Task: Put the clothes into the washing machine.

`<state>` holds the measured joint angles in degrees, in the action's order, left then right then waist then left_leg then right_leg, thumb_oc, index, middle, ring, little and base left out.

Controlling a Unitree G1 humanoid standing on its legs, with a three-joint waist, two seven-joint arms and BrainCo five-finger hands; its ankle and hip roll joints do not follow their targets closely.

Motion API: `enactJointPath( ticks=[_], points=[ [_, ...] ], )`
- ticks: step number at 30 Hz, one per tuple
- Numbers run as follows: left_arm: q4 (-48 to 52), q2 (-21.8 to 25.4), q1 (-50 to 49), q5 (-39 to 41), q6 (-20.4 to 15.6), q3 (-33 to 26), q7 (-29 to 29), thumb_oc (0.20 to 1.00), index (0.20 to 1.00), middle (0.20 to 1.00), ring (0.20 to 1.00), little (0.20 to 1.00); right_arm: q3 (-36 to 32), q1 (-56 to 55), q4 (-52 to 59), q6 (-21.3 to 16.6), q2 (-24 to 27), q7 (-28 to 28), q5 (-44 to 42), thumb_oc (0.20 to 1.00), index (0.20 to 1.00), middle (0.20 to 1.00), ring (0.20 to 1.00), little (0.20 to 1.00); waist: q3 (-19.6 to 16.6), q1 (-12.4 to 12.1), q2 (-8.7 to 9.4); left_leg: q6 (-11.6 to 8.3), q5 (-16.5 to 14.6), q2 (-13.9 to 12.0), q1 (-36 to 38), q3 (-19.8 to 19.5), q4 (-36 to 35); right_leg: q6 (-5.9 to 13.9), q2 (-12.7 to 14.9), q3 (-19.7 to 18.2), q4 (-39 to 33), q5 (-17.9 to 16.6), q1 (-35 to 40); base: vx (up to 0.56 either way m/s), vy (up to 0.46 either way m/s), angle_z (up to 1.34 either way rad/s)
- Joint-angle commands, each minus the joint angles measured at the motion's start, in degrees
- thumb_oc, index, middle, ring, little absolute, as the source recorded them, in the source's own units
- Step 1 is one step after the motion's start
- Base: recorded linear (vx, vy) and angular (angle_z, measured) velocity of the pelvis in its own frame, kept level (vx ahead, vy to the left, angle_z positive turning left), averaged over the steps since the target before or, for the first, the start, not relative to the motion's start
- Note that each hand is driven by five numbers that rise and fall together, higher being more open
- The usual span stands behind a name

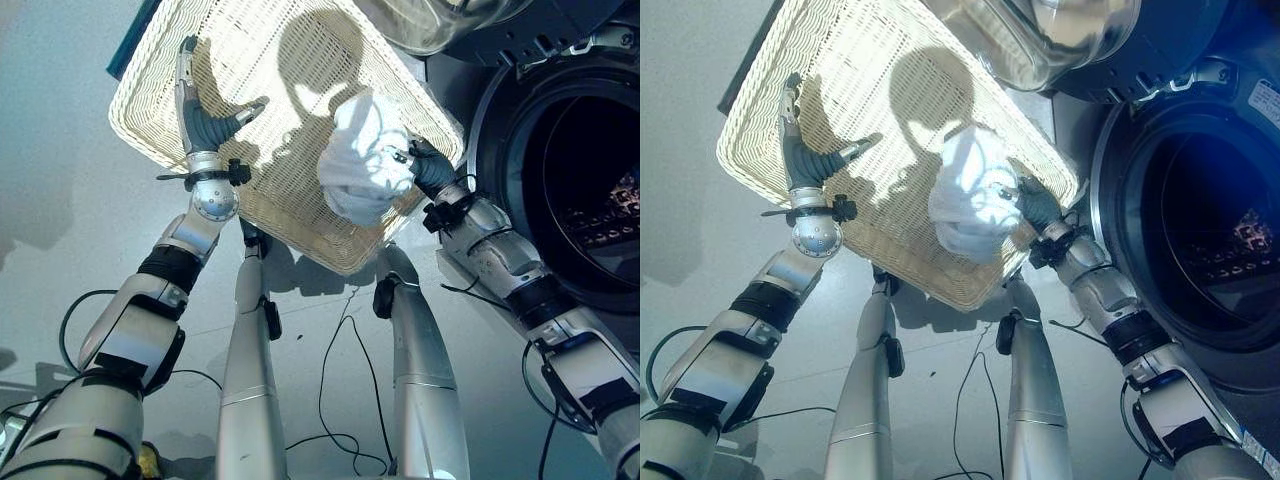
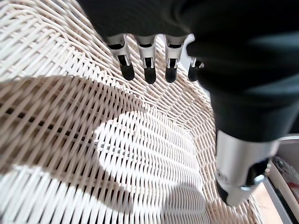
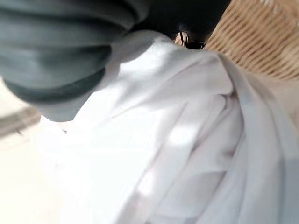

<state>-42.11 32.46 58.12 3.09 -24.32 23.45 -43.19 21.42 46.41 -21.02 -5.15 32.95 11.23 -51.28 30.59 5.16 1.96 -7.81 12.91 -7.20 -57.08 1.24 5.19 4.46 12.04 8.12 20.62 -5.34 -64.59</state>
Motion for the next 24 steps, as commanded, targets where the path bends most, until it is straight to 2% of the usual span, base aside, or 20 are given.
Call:
enactJointPath(
  ticks=[1,10,12,17,24],
  points=[
    [-0.87,0.83,2.45,-0.13,-4.01,-2.13,0.18,1.0,1.0,1.0,1.0,1.0,-3.41,-0.41,2.3,-4.73,-1.85,8.76,-15.34,0.2,0.2,0.2,0.2,0.2,-0.8,-1.54,1.0,-3.22,-3.09,-2.07,-1.47,-1.15,3.84,8.5,0.28,-0.61,-7.27,-5.76,3.25,0.0,0.0,0.0],
    [-2.87,1.46,2.35,0.89,-6.25,-2.07,0.22,1.0,1.0,1.0,1.0,1.0,-9.37,-0.5,-2.04,-8.79,-3.06,15.69,-35.86,0.2,0.2,0.2,0.2,0.2,-0.8,-1.62,0.76,-3.24,-3.33,-2.37,-1.18,-1.05,3.52,8.72,0.62,-0.29,-7.81,-5.84,3.81,0.0,0.0,0.0],
    [-3.36,1.54,2.4,1.22,-6.86,-2.0,0.34,1.0,1.0,1.0,1.0,1.0,-10.3,-0.24,-3.69,-8.77,-2.95,17.77,-39.37,0.2,0.2,0.2,0.2,0.2,-0.8,-1.61,0.61,-3.25,-3.36,-2.43,-1.28,-0.94,3.54,8.79,0.72,-0.29,-7.96,-5.96,3.76,0.0,0.0,0.0],
    [-3.62,1.91,2.48,1.97,-7.32,-1.72,0.67,1.0,1.0,1.0,1.0,1.0,-10.39,0.31,-5.62,-7.59,-2.3,20.21,-40.76,0.2,0.2,0.2,0.2,0.2,-0.8,-1.68,0.51,-3.28,-3.33,-2.55,-1.4,-0.87,3.65,8.87,0.92,-0.15,-8.23,-6.18,3.77,0.0,0.0,0.0],
    [-3.43,2.14,2.06,2.31,-7.74,-1.18,0.34,1.0,1.0,1.0,1.0,1.0,-9.68,0.3,-5.8,-7.52,-1.93,20.88,-40.46,0.2,0.2,0.2,0.2,0.2,-0.8,-1.82,0.56,-3.31,-3.12,-2.63,-1.37,-0.8,3.65,8.88,1.18,0.24,-8.55,-6.3,4.1,0.0,0.0,0.0]
  ],
)
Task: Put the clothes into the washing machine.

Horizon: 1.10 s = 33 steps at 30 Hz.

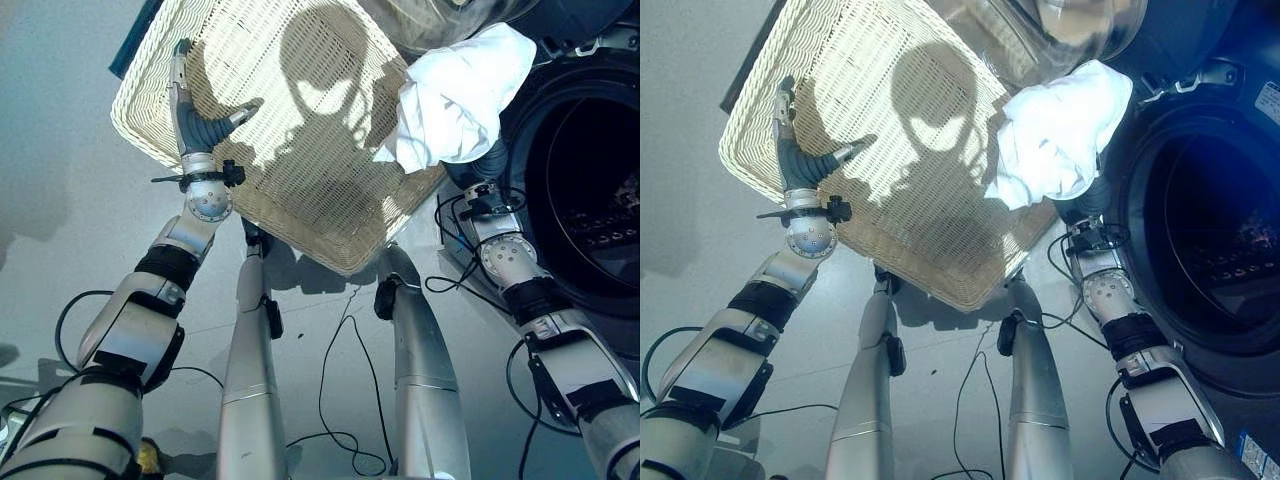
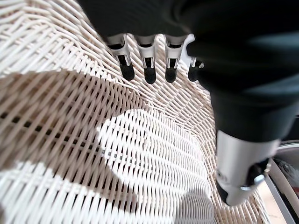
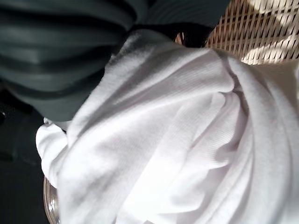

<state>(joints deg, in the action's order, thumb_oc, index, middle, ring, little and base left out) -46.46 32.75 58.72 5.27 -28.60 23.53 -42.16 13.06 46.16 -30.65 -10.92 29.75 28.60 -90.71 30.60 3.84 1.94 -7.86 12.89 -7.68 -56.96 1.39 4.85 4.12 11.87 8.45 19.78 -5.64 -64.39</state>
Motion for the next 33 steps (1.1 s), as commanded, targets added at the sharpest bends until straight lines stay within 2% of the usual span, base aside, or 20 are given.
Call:
enactJointPath(
  ticks=[1,7,12,22,33],
  points=[
    [1.03,1.82,1.33,0.15,-3.46,-1.33,-0.67,1.0,1.0,1.0,1.0,1.0,-1.23,0.57,3.97,-1.65,1.16,3.33,-0.89,0.2,0.2,0.2,0.2,0.2,-0.81,-0.51,0.57,-3.22,-3.07,-2.1,-1.46,-0.98,3.98,9.21,1.32,-0.11,-7.78,-6.08,3.93,0.0,0.0,0.0],
    [1.16,1.8,1.19,0.36,-3.52,-1.41,-0.45,1.0,1.0,1.0,1.0,1.0,-1.29,1.01,3.74,-1.84,1.04,2.64,-0.82,0.2,0.2,0.2,0.2,0.2,-0.81,-0.56,0.54,-3.18,-3.02,-2.09,-1.24,-0.81,3.85,9.21,1.34,-0.03,-8.01,-6.15,4.24,0.0,0.0,0.0],
    [0.78,1.82,0.67,0.57,-4.22,-1.74,-0.43,1.0,1.0,1.0,1.0,1.0,-1.91,0.83,1.22,-2.62,1.14,-0.53,-2.42,0.2,0.2,0.2,0.2,0.2,-0.81,-0.6,0.54,-3.26,-2.95,-2.16,-1.31,-0.58,3.87,9.2,1.23,-0.11,-8.09,-6.15,4.25,0.0,0.0,0.0],
    [-1.46,2.22,-0.66,0.84,-7.06,-1.99,-1.02,1.0,1.0,1.0,1.0,1.0,-5.41,-1.88,-11.81,-4.75,3.6,-2.61,-12.07,0.2,0.2,0.2,0.2,0.2,-0.81,-0.21,0.68,-3.15,-3.16,-2.26,-1.24,-0.2,3.75,9.29,0.93,-0.43,-8.62,-6.66,4.38,0.0,0.0,0.0],
    [-2.53,2.56,-0.73,1.29,-7.97,-1.67,-1.75,1.0,1.0,1.0,1.0,1.0,-9.75,-4.23,-19.4,-5.63,4.67,-4.31,-15.05,0.2,0.2,0.2,0.2,0.2,-0.81,0.25,0.6,-2.91,-3.34,-2.22,-1.46,-0.01,3.78,9.32,0.47,-0.86,-8.79,-6.99,3.99,0.0,0.003,-0.02]
  ],
)
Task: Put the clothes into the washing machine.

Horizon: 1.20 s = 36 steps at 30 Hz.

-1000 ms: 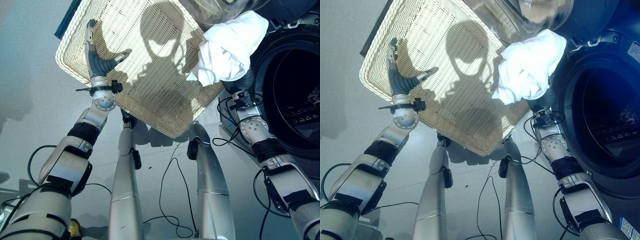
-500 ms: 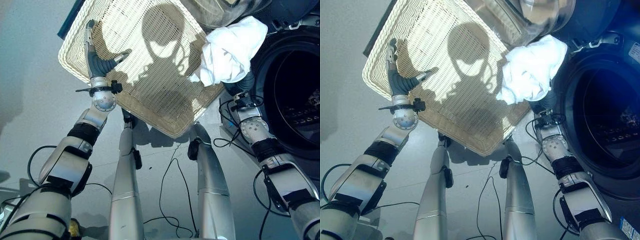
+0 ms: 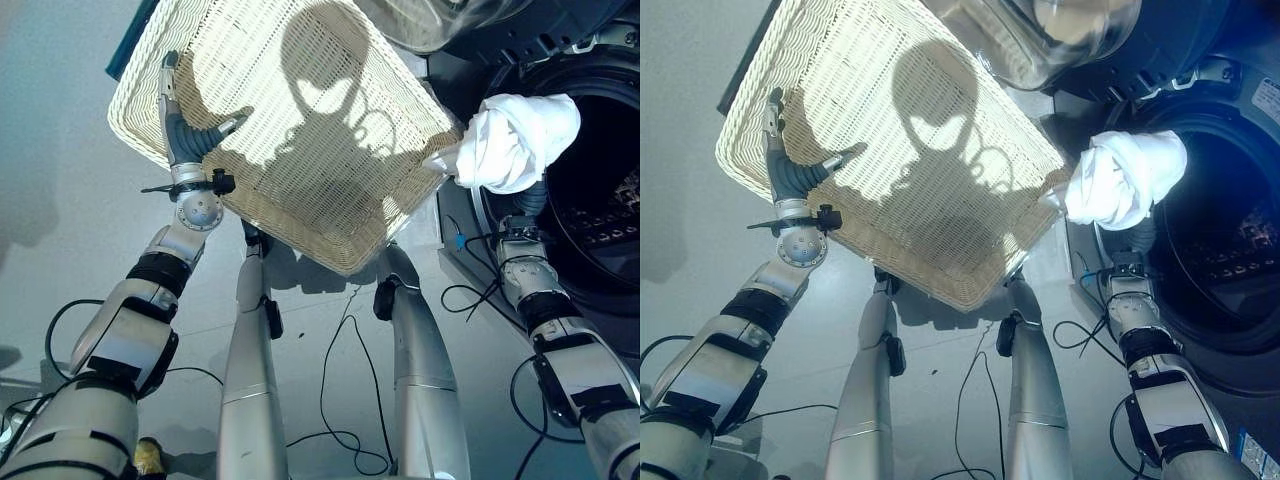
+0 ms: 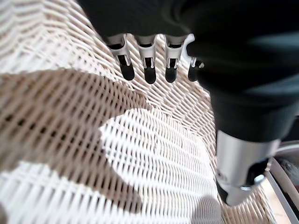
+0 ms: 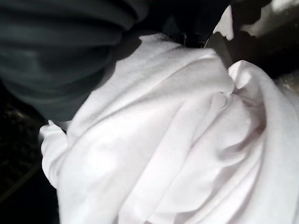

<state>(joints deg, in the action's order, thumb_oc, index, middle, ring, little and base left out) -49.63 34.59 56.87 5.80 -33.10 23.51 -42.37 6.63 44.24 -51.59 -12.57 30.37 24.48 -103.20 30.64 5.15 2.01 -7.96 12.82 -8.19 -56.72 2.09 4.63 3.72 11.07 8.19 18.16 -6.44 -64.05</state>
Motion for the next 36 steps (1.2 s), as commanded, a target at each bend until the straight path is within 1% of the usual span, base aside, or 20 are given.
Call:
enactJointPath(
  ticks=[1,4,5,6,7,8,11,12,13,14,15,17,18,22,23,27,31,32,33,36],
  points=[
    [0.4,0.76,1.06,0.88,-3.77,-1.37,-1.72,1.0,1.0,1.0,1.0,1.0,-4.03,-2.77,0.43,-5.14,4.21,-1.49,-3.68,0.2,0.2,0.2,0.2,0.2,-0.84,-1.03,0.52,-2.75,-3.32,-1.69,-1.74,-0.68,4.06,9.69,1.21,-0.63,-7.27,-6.19,3.68,0.0,-0.001,-0.03],
    [0.11,0.72,1.12,0.79,-3.87,-1.18,-1.9,1.0,1.0,1.0,1.0,1.0,-6.22,-2.75,-1.52,-8.4,4.44,-6.12,-5.92,0.2,0.2,0.2,0.2,0.2,-0.84,-0.96,0.44,-2.74,-3.43,-1.69,-1.79,-0.65,4.04,9.72,1.08,-0.75,-7.32,-6.22,3.61,0.0,0.0,-0.01],
    [0.11,0.72,1.12,0.79,-3.87,-1.18,-1.9,1.0,1.0,1.0,1.0,1.0,-6.22,-2.75,-1.52,-8.4,4.44,-6.12,-5.92,0.2,0.2,0.2,0.2,0.2,-0.84,-0.96,0.44,-2.74,-3.43,-1.69,-1.79,-0.65,4.04,9.72,1.08,-0.75,-7.32,-6.22,3.61,0.0,0.0,0.0],
    [0.1,0.76,1.29,0.92,-3.57,-0.83,-1.99,1.0,1.0,1.0,1.0,1.0,-7.25,-2.7,-2.57,-10.83,4.81,-10.39,-5.77,0.2,0.2,0.2,0.2,0.2,-0.84,-0.9,0.44,-2.76,-3.51,-1.63,-1.67,-0.7,4.12,9.74,0.97,-0.83,-7.43,-6.32,3.72,0.0,0.0,0.0],
    [0.07,0.73,1.32,0.89,-3.53,-0.77,-2.05,1.0,1.0,1.0,1.0,1.0,-7.48,-2.68,-2.74,-11.25,4.83,-11.42,-5.4,0.2,0.2,0.2,0.2,0.2,-0.84,-0.89,0.43,-2.76,-3.53,-1.62,-1.66,-0.7,4.14,9.74,0.95,-0.83,-7.43,-6.33,3.75,0.0,0.0,0.0],
    [0.0,0.77,1.49,0.95,-3.33,-0.43,-2.25,1.0,1.0,1.0,1.0,1.0,-8.15,-2.39,-4.08,-11.74,5.24,-17.4,-2.57,0.2,0.2,0.2,0.2,0.2,-0.84,-0.9,0.42,-2.82,-3.6,-1.67,-1.67,-0.73,4.27,9.76,0.92,-0.84,-7.27,-6.3,3.75,0.0,0.0,0.0],
    [-0.16,0.66,2.06,1.08,-2.89,0.06,-2.43,1.0,1.0,1.0,1.0,1.0,-8.75,-1.54,-5.17,-12.15,6.02,-22.58,0.84,0.2,0.2,0.2,0.2,0.2,-0.84,-0.87,0.36,-2.78,-3.62,-1.69,-1.61,-0.73,4.23,9.81,0.94,-0.81,-7.4,-6.47,3.85,0.0,0.0,0.0],
    [-0.16,0.66,2.06,1.08,-2.89,0.06,-2.43,1.0,1.0,1.0,1.0,1.0,-8.75,-1.54,-5.17,-12.15,6.02,-22.58,0.84,0.2,0.2,0.2,0.2,0.2,-0.84,-0.87,0.36,-2.78,-3.62,-1.69,-1.61,-0.73,4.23,9.81,0.94,-0.81,-7.4,-6.47,3.85,0.01,-0.043,-0.03],
    [-0.01,0.67,2.96,1.11,-2.14,1.12,-2.76,1.0,1.0,1.0,1.0,1.0,-8.02,0.55,-7.39,-11.94,8.16,-31.36,4.98,0.2,0.2,0.2,0.2,0.2,-0.84,-1.13,0.4,-2.69,-3.69,-1.54,-1.88,-1.05,4.3,9.84,1.0,-0.68,-7.63,-6.68,3.76,0.01,-0.063,-0.02],
    [0.04,0.94,3.15,1.21,-2.01,1.53,-2.77,1.0,1.0,1.0,1.0,1.0,-7.88,1.28,-8.14,-10.83,9.39,-35.17,6.39,0.2,0.2,0.2,0.2,0.2,-0.84,-1.19,0.46,-2.67,-3.72,-1.49,-1.88,-1.2,4.34,9.89,1.05,-0.56,-7.71,-6.85,3.81,0.01,-0.074,-0.03],
    [0.11,1.04,3.23,1.22,-1.91,1.62,-2.66,1.0,1.0,1.0,1.0,1.0,-7.74,1.53,-8.49,-10.73,9.9,-36.39,6.33,0.2,0.2,0.2,0.2,0.2,-0.84,-1.24,0.47,-2.66,-3.74,-1.46,-1.86,-1.26,4.35,9.92,1.05,-0.51,-7.79,-6.92,3.87,0.0,-0.072,-0.03],
    [0.77,1.8,2.61,0.87,-1.87,2.3,-3.11,1.0,1.0,1.0,1.0,1.0,-7.26,2.89,-8.94,-11.47,12.92,-44.68,8.35,0.2,0.2,0.2,0.2,0.2,-0.84,-1.38,0.87,-2.67,-4.01,-1.5,-1.79,-1.68,4.53,9.98,1.13,-0.03,-7.89,-7.04,4.18,0.0,-0.082,-0.04],
    [1.17,2.03,2.39,0.82,-1.72,2.41,-3.25,1.0,1.0,1.0,1.0,1.0,-7.18,3.05,-8.86,-11.81,13.55,-46.19,8.39,0.2,0.2,0.2,0.2,0.2,-0.84,-1.4,1.0,-2.69,-4.08,-1.52,-1.76,-1.8,4.6,9.97,1.11,0.06,-7.89,-7.05,4.26,-0.01,-0.071,-0.03],
    [4.25,3.58,0.63,0.29,-0.68,3.08,-4.33,1.0,1.0,1.0,1.0,1.0,-6.59,4.38,-7.78,-15.57,17.86,-58.42,12.18,0.2,0.2,0.2,0.2,0.2,-0.84,-1.44,1.97,-2.66,-4.35,-1.67,-1.34,-2.44,4.42,9.91,0.71,0.6,-8.46,-7.17,5.13,-0.01,-0.066,0.0],
    [5.12,4.4,0.02,-0.04,-0.5,3.03,-4.2,1.0,1.0,1.0,1.0,1.0,-6.77,4.97,-8.36,-15.58,20.18,-63.44,13.92,0.2,0.2,0.2,0.2,0.2,-0.84,-1.49,2.49,-2.57,-4.4,-1.76,-1.08,-2.74,4.21,9.93,0.49,0.79,-8.72,-7.27,5.54,-0.02,-0.079,0.03],
    [5.06,5.29,0.26,0.52,-0.51,3.31,-3.48,1.0,1.0,1.0,1.0,1.0,-6.52,5.79,-10.61,-14.41,23.0,-65.51,15.1,0.2,0.2,0.2,0.2,0.2,-0.84,-1.51,2.97,-2.59,-4.25,-2.05,-0.87,-2.98,4.09,9.96,0.39,1.11,-8.76,-7.29,6.03,0.0,-0.024,0.01],
    [3.12,6.63,2.09,2.11,-0.86,3.5,-1.37,1.0,1.0,1.0,1.0,1.0,-5.35,7.37,-13.43,-11.26,25.9,-65.5,14.52,0.2,0.2,0.2,0.2,0.2,-0.84,-1.39,3.42,-2.42,-4.27,-2.14,-0.85,-3.27,4.14,9.85,0.37,1.25,-8.72,-7.24,6.11,0.0,0.0,0.0],
    [2.64,7.06,2.37,2.67,-1.03,3.4,-0.61,1.0,1.0,1.0,1.0,1.0,-5.04,7.51,-14.19,-9.96,26.55,-65.14,14.14,0.853,0.853,0.853,0.853,0.853,-0.84,-1.4,3.45,-2.42,-4.2,-2.12,-0.8,-3.28,4.1,9.83,0.35,1.3,-8.74,-7.23,6.22,0.0,0.0,0.0],
    [2.28,7.33,2.65,3.22,-1.16,3.62,-0.28,1.0,1.0,1.0,1.0,1.0,-4.43,7.78,-14.59,-8.64,26.71,-64.64,14.05,1.0,1.0,1.0,1.0,1.0,-0.84,-1.49,3.38,-2.38,-4.13,-2.02,-0.76,-3.34,4.01,9.77,0.36,1.32,-8.88,-7.3,6.29,0.0,0.0,0.0],
    [1.6,7.43,2.95,3.64,-1.61,3.98,0.12,1.0,1.0,1.0,1.0,1.0,-3.55,7.61,-15.84,-7.21,26.44,-63.47,13.32,1.0,1.0,1.0,1.0,1.0,-0.84,-1.64,3.1,-2.23,-4.22,-1.77,-0.85,-3.5,4.15,9.74,0.54,1.33,-8.86,-7.32,6.16,0.0,0.0,0.0]
  ],
)
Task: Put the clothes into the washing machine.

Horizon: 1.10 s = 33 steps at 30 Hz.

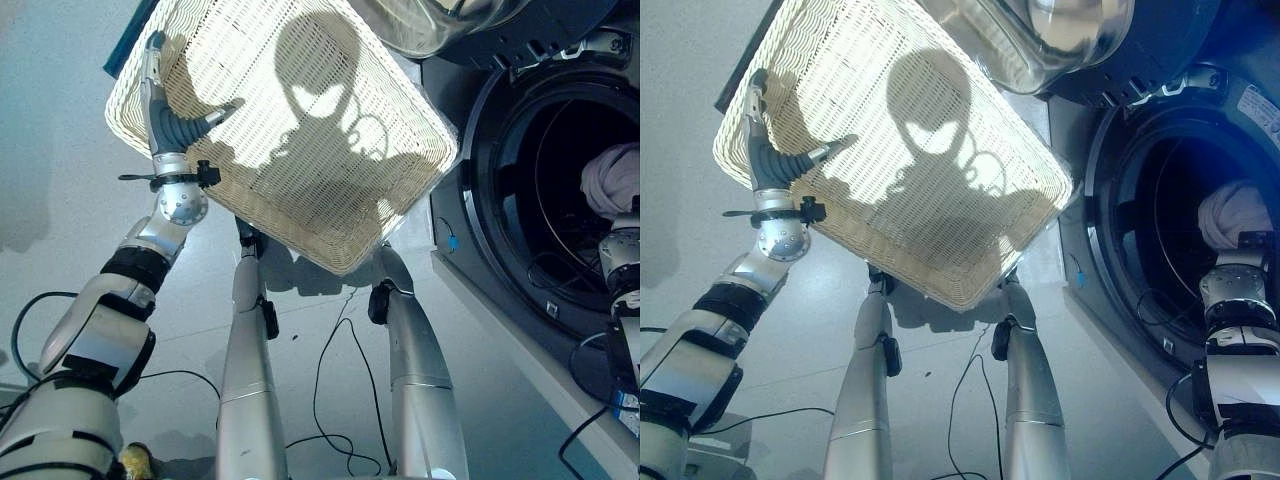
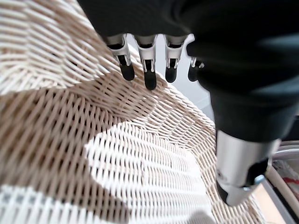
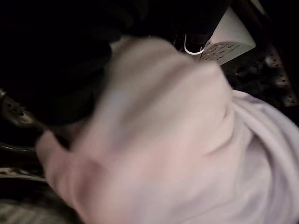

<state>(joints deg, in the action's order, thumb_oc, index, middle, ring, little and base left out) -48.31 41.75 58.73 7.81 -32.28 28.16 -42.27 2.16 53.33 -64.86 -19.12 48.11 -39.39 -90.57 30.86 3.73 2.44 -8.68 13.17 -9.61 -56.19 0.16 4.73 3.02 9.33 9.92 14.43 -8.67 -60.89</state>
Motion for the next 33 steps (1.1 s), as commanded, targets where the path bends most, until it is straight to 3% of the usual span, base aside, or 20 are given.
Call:
enactJointPath(
  ticks=[1,8,23,26,30,33],
  points=[
    [0.28,0.27,1.08,1.62,-2.42,-0.67,0.03,1.0,1.0,1.0,1.0,1.0,0.93,-1.48,-2.57,-0.65,8.69,0.4,0.69,1.0,1.0,1.0,1.0,1.0,-1.07,-0.22,2.67,-1.51,-4.58,-0.35,-1.38,-1.58,4.05,10.44,2.28,-0.39,-5.13,-5.1,3.0,0.0,0.0,0.0],
    [0.3,-0.06,1.86,1.62,-2.57,0.28,0.01,1.0,1.0,1.0,1.0,1.0,2.69,-0.43,-2.74,0.99,7.62,0.12,0.86,1.0,1.0,1.0,1.0,1.0,-1.07,-0.59,2.04,-1.48,-4.57,0.14,-1.61,-1.84,4.08,10.54,2.61,-0.28,-5.28,-5.29,2.76,0.0,0.0,0.0],
    [0.47,-0.69,1.88,1.21,-2.3,0.61,-0.24,1.0,1.0,1.0,1.0,1.0,3.28,-0.28,-1.76,0.78,6.71,-1.23,4.52,1.0,1.0,1.0,1.0,1.0,-1.07,-0.69,1.81,-1.5,-4.68,0.15,-1.62,-1.75,4.01,10.66,2.72,-0.23,-5.03,-5.05,2.73,0.0,0.0,0.0],
    [0.44,-1.16,1.63,1.11,-2.33,0.48,-0.04,1.0,1.0,1.0,1.0,1.0,3.92,-0.53,-1.53,2.21,6.01,-0.06,9.58,1.0,1.0,1.0,1.0,1.0,-1.07,-0.73,1.68,-1.4,-4.89,0.34,-1.37,-1.75,4.33,10.71,2.75,-0.34,-4.9,-5.1,2.92,0.0,0.0,0.0],
    [0.55,-1.74,2.13,1.5,-2.11,0.72,-0.14,1.0,1.0,1.0,1.0,1.0,7.88,1.44,-0.25,6.07,5.45,-0.87,27.77,1.0,1.0,1.0,1.0,1.0,-1.07,-0.79,1.3,-1.27,-4.97,0.62,-1.22,-1.72,4.28,10.68,2.82,-0.57,-5.31,-5.32,2.92,-0.01,0.05,0.01],
    [0.88,-2.21,2.58,1.81,-1.6,0.89,-0.2,1.0,1.0,1.0,1.0,1.0,9.87,2.54,-0.29,7.98,4.96,-0.22,32.74,1.0,1.0,1.0,1.0,1.0,-1.07,-0.86,0.92,-1.18,-4.97,0.71,-1.16,-1.33,4.38,10.65,2.83,-0.78,-5.16,-5.21,2.8,-0.01,0.059,0.01]
  ],
)
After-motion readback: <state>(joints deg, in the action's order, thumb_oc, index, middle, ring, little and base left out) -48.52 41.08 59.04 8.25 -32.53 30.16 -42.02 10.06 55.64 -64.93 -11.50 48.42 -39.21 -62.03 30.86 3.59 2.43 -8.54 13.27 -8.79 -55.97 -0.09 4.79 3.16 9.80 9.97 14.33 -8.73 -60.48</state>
